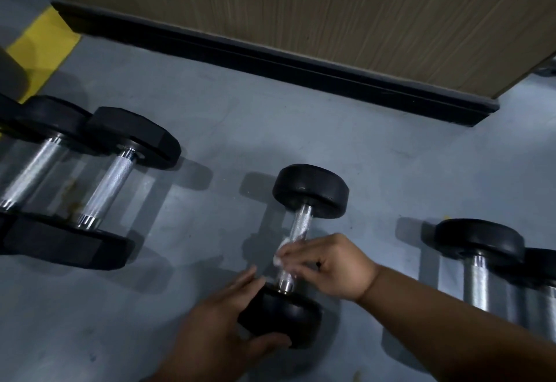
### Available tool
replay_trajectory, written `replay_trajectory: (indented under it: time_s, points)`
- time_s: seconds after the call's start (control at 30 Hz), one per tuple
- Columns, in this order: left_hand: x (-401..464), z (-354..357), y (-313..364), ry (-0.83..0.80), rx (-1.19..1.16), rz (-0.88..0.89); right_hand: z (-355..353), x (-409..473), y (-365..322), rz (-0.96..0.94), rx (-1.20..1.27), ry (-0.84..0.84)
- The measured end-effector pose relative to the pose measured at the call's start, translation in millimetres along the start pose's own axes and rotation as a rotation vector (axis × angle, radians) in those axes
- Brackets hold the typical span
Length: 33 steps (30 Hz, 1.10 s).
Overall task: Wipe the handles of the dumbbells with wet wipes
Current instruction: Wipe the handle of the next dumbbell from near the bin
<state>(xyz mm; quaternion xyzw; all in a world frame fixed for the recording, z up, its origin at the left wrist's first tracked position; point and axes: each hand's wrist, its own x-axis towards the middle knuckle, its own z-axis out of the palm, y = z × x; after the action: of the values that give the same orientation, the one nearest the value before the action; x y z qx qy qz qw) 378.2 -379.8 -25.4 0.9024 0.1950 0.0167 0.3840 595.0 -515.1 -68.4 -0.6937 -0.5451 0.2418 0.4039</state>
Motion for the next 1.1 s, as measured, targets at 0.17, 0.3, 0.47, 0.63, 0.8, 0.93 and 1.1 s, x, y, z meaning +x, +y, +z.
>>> replay_trajectory:
  time_s: [0.17, 0.3, 0.47, 0.63, 0.8, 0.93, 1.1]
  points:
    - [4.3, -0.7, 4.9, -0.07, 0.062, -0.067, 1.6, 6.1, 8.5, 0.176, 0.029, 0.314]
    - [10.5, -8.4, 19.7, -0.102, 0.034, -0.042, 15.6, -19.7, -10.9, 0.106, 0.112, 0.011]
    - [10.9, -8.3, 17.0, -0.119, 0.092, -0.083, -7.7, 12.0, 8.6, 0.144, 0.025, 0.151]
    - [10.6, -8.2, 23.1, -0.101, 0.103, -0.083, -3.5, -2.0, 3.2, 0.211, 0.093, 0.214]
    - [15.3, -9.7, 34.0, -0.083, 0.056, -0.092, 2.9, -20.1, -6.3, 0.077, 0.086, -0.034]
    - [13.7, -10.2, 26.4, -0.196, 0.112, -0.121, -4.3, 3.7, 7.7, 0.192, 0.066, 0.241]
    - [23.1, -14.9, 26.0, -0.139, 0.202, -0.018, 9.0, -15.3, -9.8, 0.088, 0.065, 0.068]
